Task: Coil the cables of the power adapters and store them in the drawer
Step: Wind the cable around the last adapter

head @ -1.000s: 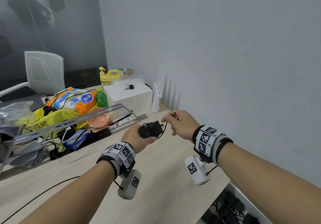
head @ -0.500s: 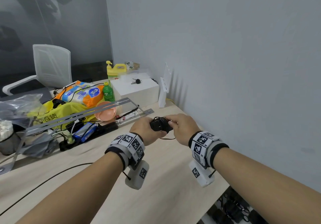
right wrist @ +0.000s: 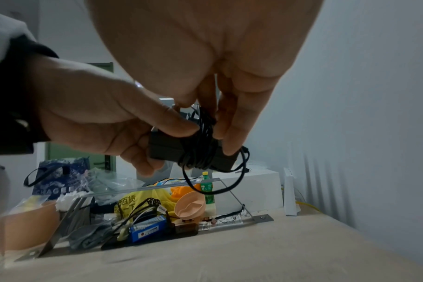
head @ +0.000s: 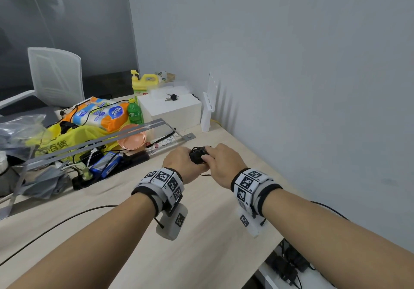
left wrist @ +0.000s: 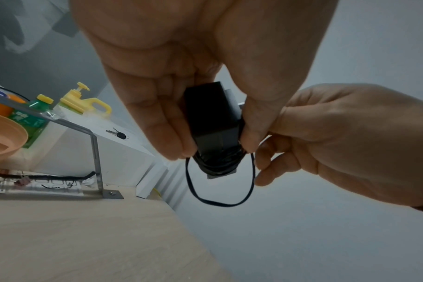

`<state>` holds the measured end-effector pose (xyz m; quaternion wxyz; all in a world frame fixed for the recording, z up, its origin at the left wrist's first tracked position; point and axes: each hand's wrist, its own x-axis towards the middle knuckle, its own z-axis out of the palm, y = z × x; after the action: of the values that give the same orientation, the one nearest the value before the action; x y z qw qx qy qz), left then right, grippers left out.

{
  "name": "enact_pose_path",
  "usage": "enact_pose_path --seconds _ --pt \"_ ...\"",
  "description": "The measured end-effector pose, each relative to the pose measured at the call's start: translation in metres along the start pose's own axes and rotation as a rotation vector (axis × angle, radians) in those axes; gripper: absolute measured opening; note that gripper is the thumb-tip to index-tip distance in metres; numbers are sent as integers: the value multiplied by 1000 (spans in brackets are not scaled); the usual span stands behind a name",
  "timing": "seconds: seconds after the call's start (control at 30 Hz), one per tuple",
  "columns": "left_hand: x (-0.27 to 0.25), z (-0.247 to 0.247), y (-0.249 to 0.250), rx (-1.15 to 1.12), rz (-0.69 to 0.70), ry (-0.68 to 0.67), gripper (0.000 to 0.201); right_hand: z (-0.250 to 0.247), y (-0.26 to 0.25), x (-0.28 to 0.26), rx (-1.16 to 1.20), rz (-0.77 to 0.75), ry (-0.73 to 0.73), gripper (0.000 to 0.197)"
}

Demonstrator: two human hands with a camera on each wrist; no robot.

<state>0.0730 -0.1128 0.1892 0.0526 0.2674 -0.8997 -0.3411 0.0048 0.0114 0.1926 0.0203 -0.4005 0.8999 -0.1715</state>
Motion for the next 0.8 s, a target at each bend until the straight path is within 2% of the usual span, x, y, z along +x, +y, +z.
enact_pose_path --seconds 0.13,0.23,0.37,0.53,0.67,0.8 --pt "-1 -2 -6 47 42 -15 31 -3 -5 -5 198 -94 63 38" --pt "-1 -2 -10 75 82 -19 32 -3 -6 -3 264 -123 33 35" --pt "-2 -2 -16 87 131 -51 29 -4 -9 0 365 -20 12 18" --pt "-3 5 -25 188 201 -180 36 -12 -14 8 464 59 109 6" --pt "-2 12 -30 278 299 -243 44 -13 -9 13 489 108 122 9" --pt "-3 17 -27 354 473 -359 54 -9 8 12 454 226 116 16"
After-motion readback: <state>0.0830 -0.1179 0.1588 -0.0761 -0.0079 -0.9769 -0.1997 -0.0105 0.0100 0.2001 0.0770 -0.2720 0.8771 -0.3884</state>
